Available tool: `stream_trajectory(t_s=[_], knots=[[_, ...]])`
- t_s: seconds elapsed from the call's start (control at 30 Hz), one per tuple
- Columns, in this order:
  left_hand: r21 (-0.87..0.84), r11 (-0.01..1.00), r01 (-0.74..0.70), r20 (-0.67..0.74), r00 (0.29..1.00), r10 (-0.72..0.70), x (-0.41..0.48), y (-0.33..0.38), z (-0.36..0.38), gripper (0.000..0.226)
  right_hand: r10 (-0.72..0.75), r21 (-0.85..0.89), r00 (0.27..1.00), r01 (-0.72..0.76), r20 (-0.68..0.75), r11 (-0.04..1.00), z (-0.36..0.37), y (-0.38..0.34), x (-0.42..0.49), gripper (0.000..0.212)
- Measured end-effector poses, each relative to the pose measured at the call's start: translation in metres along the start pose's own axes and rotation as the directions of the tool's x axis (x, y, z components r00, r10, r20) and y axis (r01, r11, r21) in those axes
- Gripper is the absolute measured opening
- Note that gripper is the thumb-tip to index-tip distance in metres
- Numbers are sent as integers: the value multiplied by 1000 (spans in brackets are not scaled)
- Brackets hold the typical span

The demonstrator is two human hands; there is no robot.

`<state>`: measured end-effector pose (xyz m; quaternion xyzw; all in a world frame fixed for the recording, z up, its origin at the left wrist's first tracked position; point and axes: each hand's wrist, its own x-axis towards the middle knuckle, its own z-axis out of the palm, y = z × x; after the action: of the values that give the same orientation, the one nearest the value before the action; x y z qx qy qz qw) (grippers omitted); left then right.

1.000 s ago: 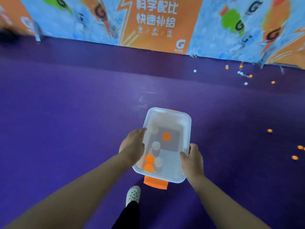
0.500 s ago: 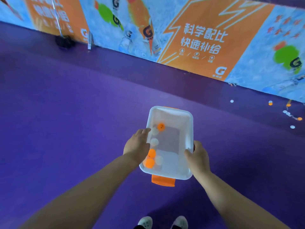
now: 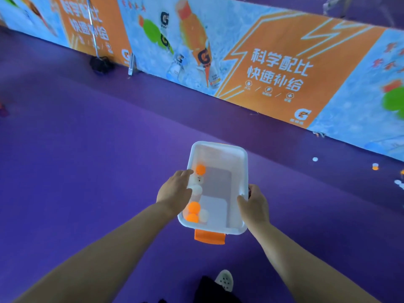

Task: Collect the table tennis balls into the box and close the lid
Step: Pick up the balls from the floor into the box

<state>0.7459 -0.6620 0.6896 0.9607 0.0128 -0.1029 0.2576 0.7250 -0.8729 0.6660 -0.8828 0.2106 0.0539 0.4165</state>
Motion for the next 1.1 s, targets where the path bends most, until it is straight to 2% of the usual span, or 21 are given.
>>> stream_trajectory(t_s=[0.33, 0.53, 0.8, 0.97, 1.1], knots=[[5, 997, -80, 87, 993, 79, 106, 149, 71, 55, 99, -79, 989, -108, -114, 991, -120, 62, 120, 26], [10, 966, -258, 179, 951, 252, 191, 241, 117, 50, 193, -25, 953, -204, -232, 979, -184, 103, 188, 34], [-31, 851, -525, 311, 804, 507, 333, 390, 172, 43, 404, 122, 837, -387, -370, 914, -277, 136, 305, 24], [-45, 739, -673, 377, 673, 636, 416, 489, 206, 41, 550, 261, 713, -485, -434, 835, -330, 152, 371, 23], [-48, 682, -730, 472, 585, 659, 453, 563, 239, 44, 642, 364, 606, -530, -469, 766, -371, 173, 405, 23]])
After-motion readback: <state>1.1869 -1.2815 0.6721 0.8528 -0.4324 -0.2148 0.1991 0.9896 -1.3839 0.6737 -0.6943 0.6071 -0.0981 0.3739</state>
